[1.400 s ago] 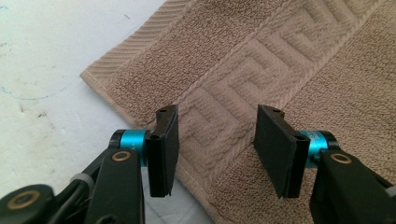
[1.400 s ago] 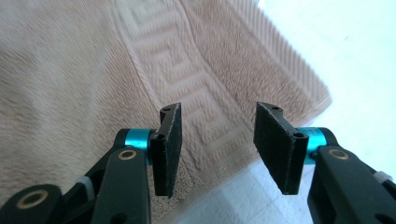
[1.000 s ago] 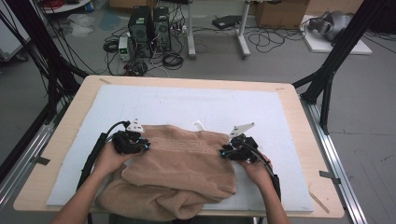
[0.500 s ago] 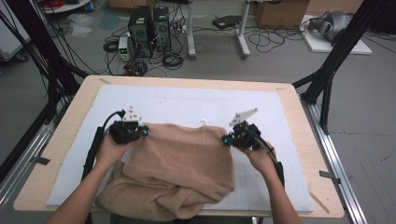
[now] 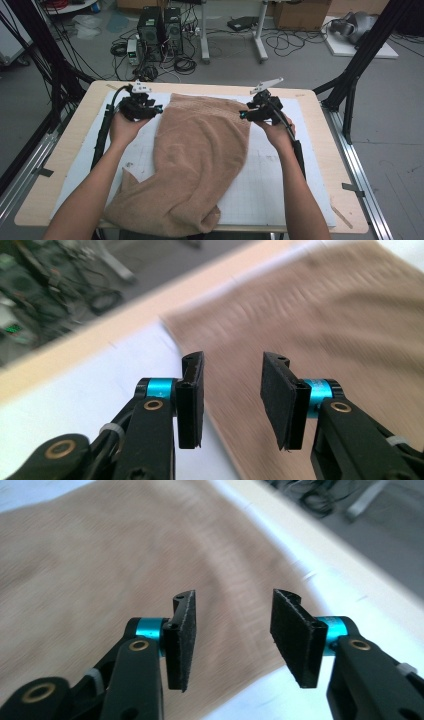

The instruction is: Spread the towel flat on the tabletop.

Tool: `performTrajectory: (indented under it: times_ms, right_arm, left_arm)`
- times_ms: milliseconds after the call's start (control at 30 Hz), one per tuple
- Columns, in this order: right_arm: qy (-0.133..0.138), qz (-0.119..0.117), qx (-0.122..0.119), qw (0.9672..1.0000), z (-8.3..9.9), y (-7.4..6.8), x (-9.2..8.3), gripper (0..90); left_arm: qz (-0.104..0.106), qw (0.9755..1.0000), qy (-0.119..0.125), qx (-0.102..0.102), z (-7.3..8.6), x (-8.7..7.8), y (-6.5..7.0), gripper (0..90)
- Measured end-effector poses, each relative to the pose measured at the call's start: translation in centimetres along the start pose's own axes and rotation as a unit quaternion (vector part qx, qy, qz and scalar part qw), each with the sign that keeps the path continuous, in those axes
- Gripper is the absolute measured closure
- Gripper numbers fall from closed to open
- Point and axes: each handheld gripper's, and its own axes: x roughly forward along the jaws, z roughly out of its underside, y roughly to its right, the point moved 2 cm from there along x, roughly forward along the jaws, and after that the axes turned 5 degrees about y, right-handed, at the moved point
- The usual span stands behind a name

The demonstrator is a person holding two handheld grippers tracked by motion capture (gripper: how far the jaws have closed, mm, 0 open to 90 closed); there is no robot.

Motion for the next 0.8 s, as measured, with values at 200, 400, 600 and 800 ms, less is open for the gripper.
performTrajectory:
  times_ms: [200,400,600,800]
  right_arm:
    - [0.012,-0.05,-0.006,0.9987,2.9,-4.0,-0.9,49.0]
    - [0.035,-0.097,-0.022,0.9945,5.4,-8.9,-2.2,47.0]
    - [0.03,-0.14,-0.04,0.9889,7.7,-13.3,-2.4,47.2]
    - [0.003,-0.169,-0.047,0.9845,10.4,-16.0,-1.8,50.8]
  left_arm:
    - [0.048,0.9986,0.005,0.021,4.0,-2.3,2.3,60.2]
    - [0.097,0.9944,0.023,0.036,7.1,-5.4,4.7,57.0]
    - [0.138,0.9886,0.018,0.058,9.4,-7.5,7.1,56.2]
    - [0.185,0.9807,-0.024,0.058,12.0,-6.8,8.3,58.2]
